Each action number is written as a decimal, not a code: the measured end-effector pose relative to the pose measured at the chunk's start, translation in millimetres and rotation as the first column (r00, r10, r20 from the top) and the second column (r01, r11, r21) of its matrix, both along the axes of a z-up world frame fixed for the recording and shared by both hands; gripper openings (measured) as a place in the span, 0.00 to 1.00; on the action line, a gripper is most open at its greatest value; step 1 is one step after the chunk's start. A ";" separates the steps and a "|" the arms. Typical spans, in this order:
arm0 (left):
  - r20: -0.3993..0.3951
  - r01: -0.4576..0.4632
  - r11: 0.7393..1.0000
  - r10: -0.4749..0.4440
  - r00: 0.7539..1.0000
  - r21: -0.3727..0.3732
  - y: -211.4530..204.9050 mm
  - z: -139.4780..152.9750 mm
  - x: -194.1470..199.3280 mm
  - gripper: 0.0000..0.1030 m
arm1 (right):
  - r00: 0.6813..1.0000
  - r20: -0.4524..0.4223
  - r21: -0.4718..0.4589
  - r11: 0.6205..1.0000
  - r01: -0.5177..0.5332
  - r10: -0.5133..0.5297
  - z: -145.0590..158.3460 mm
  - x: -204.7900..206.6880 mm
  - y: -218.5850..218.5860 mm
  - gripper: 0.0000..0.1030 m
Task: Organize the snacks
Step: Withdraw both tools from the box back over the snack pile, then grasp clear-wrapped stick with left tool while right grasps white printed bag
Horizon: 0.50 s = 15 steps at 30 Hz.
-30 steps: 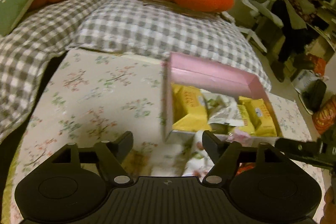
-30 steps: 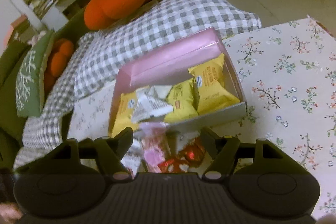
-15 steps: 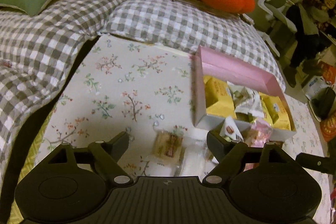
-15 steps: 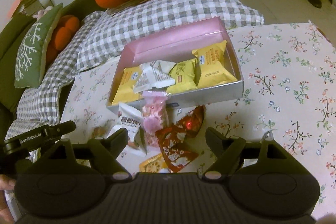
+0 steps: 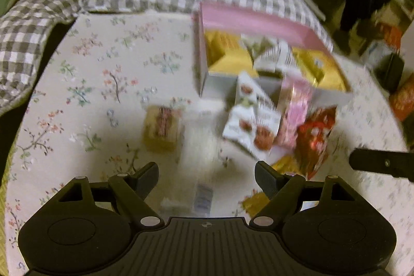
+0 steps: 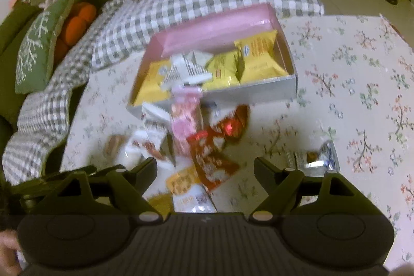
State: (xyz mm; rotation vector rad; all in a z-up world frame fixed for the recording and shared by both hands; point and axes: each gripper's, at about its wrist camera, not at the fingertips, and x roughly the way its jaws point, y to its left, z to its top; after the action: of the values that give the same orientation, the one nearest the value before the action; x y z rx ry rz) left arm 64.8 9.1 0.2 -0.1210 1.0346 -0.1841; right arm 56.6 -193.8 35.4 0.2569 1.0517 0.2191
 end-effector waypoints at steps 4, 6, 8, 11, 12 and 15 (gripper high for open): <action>-0.018 -0.003 1.000 0.004 1.000 0.028 -1.6 -7.6 1.5 0.80 | 0.999 -0.041 -0.067 0.998 -0.012 0.010 -12.2 -6.7 3.7 0.81; -0.022 -0.010 0.999 0.011 1.000 0.034 0.3 -9.0 2.6 0.80 | 0.998 -0.065 -0.074 0.997 -0.019 0.014 -18.3 -10.2 3.4 0.85; -0.031 -0.020 0.999 0.021 0.999 0.037 1.2 -11.0 3.9 0.80 | 0.995 -0.091 -0.082 0.996 -0.037 0.029 -24.4 -13.2 4.6 0.88; -0.050 -0.029 0.999 0.030 0.998 0.029 3.1 -14.9 5.9 0.80 | 0.991 -0.136 -0.113 0.993 -0.033 0.017 -34.1 -14.5 5.1 0.89; -0.053 -0.030 0.999 0.031 0.998 0.030 3.4 -15.8 7.4 0.80 | 0.990 -0.141 -0.116 0.993 -0.033 0.016 -34.8 -15.1 5.0 0.89; -0.051 -0.030 0.999 0.033 0.998 0.044 2.7 -17.3 8.0 0.80 | 0.989 -0.146 -0.116 0.993 -0.025 0.008 -34.9 -18.5 2.8 0.91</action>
State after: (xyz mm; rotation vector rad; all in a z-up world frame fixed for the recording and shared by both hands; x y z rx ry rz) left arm 72.9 11.8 -17.1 -0.1037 1.0872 -0.1306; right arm 38.1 -191.1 0.5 0.1597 1.2076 0.1544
